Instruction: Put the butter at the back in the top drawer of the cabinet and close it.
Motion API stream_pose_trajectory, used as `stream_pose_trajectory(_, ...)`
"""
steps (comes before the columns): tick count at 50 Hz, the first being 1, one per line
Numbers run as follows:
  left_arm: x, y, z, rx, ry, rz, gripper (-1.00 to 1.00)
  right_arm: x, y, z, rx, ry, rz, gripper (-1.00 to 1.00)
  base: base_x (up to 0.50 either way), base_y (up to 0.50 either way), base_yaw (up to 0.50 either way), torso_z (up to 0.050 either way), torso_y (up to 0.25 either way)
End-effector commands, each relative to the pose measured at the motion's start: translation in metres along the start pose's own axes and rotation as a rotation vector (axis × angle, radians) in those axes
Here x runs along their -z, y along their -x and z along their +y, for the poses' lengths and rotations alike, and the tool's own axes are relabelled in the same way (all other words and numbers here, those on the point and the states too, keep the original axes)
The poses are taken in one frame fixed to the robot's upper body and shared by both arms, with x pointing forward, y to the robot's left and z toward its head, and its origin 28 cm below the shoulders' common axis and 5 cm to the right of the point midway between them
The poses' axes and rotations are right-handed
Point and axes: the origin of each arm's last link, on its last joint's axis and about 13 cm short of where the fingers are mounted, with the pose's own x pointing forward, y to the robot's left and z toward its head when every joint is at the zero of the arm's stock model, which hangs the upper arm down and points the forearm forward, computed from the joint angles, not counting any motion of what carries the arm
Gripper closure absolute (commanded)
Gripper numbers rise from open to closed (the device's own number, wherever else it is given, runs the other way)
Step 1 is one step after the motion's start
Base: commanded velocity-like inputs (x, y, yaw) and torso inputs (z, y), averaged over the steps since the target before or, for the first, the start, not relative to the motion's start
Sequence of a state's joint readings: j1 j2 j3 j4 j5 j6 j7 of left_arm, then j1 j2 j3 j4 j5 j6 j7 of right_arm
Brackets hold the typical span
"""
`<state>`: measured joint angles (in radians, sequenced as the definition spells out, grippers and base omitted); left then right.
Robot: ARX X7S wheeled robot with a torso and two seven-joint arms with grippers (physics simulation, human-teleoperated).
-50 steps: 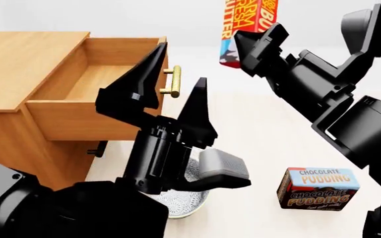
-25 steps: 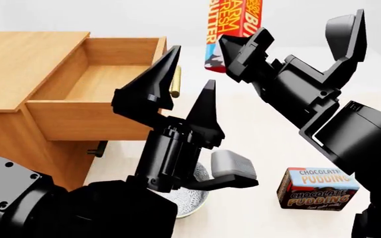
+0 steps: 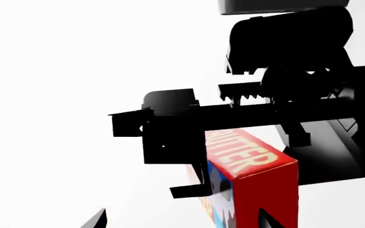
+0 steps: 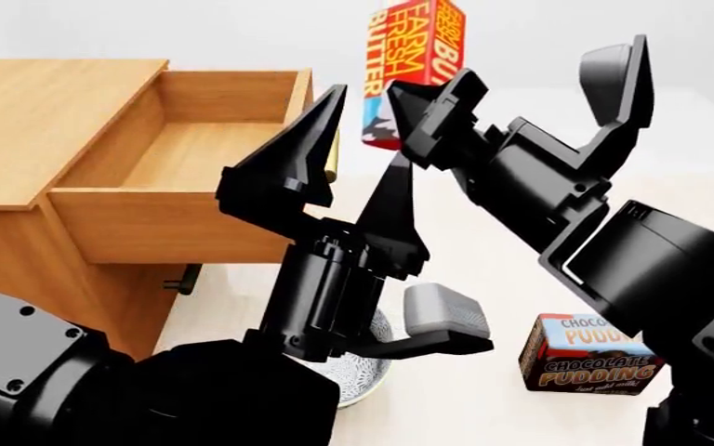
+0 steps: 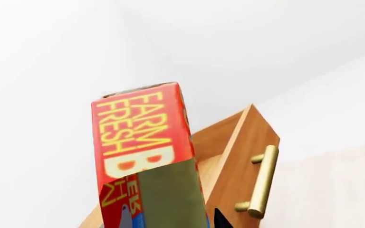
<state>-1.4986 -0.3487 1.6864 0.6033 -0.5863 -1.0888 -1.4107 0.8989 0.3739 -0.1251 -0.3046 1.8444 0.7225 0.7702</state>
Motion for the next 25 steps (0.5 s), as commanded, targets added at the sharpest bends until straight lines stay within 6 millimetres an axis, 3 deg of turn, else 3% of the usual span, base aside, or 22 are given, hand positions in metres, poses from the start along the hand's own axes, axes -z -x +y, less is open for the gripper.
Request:
stream_pose_trajectory(1, 0.0, 0.0, -0.001, 0.002, 0.004, 0.004, -1.0, -0.002, 0.002, 0.004, -0.046, -0.016, -0.021, 1.0, 0.0, 0.0, 0.0, 0.0, 0.01)
stream_pose_trajectory(25, 0.004, 0.0, -0.012, 0.029, 0.007, 0.017, -1.0, 0.0, 0.005, 0.008, -0.059, -0.014, -0.007, 1.0, 0.0, 0.0, 0.0, 0.0, 0.001)
